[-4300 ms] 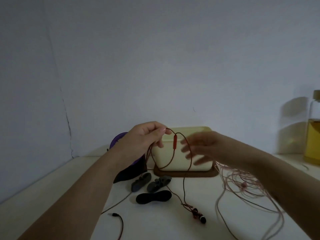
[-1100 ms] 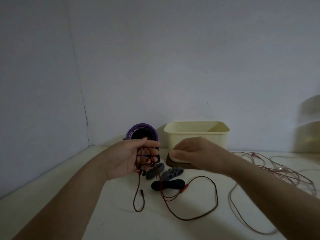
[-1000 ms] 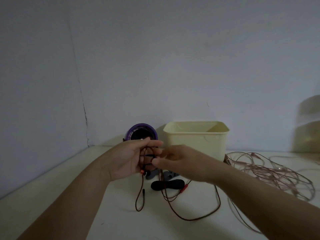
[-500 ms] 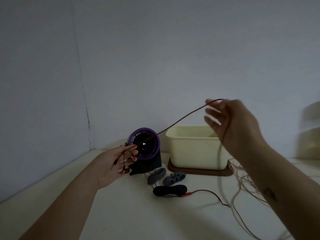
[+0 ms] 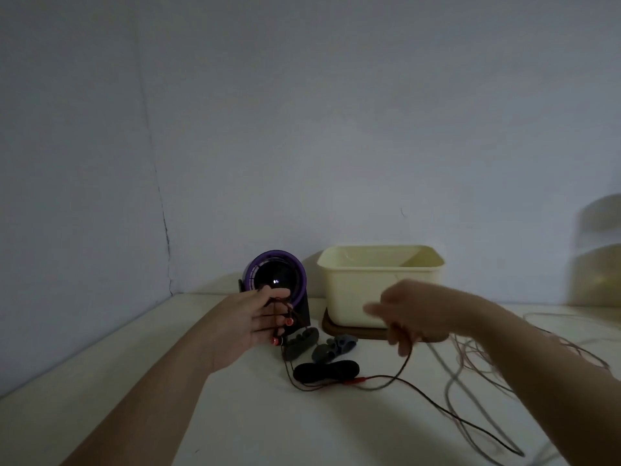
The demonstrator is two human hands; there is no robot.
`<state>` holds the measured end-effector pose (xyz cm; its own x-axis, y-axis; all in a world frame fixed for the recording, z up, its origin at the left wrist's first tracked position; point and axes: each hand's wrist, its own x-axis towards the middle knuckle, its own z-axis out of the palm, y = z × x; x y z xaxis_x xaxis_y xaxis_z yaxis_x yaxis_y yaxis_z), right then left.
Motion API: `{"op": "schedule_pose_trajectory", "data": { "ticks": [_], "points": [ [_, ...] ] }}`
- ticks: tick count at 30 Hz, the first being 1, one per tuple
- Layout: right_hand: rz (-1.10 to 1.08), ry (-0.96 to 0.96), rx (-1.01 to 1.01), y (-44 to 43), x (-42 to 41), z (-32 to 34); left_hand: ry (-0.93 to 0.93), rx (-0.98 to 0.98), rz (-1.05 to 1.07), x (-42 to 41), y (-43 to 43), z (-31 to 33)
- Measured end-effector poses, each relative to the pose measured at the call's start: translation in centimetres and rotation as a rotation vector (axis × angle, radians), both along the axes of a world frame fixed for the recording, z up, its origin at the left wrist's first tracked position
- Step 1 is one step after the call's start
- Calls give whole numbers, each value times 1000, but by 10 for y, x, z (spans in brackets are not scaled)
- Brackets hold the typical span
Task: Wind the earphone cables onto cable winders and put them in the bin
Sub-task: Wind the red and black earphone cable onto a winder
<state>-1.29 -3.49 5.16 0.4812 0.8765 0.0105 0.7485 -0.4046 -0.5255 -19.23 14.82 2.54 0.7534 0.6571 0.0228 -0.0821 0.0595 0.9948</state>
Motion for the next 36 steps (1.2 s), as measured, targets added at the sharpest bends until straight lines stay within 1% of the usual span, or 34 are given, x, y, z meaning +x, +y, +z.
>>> {"op": "schedule_pose_trajectory", "data": {
  "ticks": [1,2,3,5,6,8,10,12,15,18,22,24,26,29,34,36],
  "points": [
    [-19,-184,-97,2,-2,-5,1,38,-7,2,-4,0],
    [-53,-311,-67,4,-8,-8,4,75,-7,4,-8,1],
    [-80,-345,30,6,-15,-11,4,106,-9,6,-11,1],
    [-66,-254,255,10,-31,-10,6,156,-16,10,-17,2],
    [-37,-184,317,12,-39,-8,12,183,-18,11,-21,2],
    [40,-80,375,17,-53,-7,27,252,-23,13,-25,3],
    [101,-59,396,25,-62,-11,25,311,-39,16,-28,1],
    [113,-17,447,34,-61,-16,19,337,-55,19,-31,1],
    [104,113,547,42,-51,-20,-6,335,-28,23,-31,0],
    [77,32,589,44,-47,-16,-83,238,-4,27,-30,0],
    [32,-133,648,49,-41,-14,-280,-48,-31,36,-29,3],
    [24,-126,698,55,-35,-15,-350,-166,-48,41,-27,4],
    [41,-91,709,59,-31,-15,-378,-213,-60,45,-25,4],
    [62,26,689,64,-26,-15,-353,-159,-65,49,-19,2],
    [66,323,689,73,-19,-19,-286,54,-87,44,-10,-1],
    [87,331,677,75,-20,-18,-282,54,-82,43,-7,0]
  ]
}}
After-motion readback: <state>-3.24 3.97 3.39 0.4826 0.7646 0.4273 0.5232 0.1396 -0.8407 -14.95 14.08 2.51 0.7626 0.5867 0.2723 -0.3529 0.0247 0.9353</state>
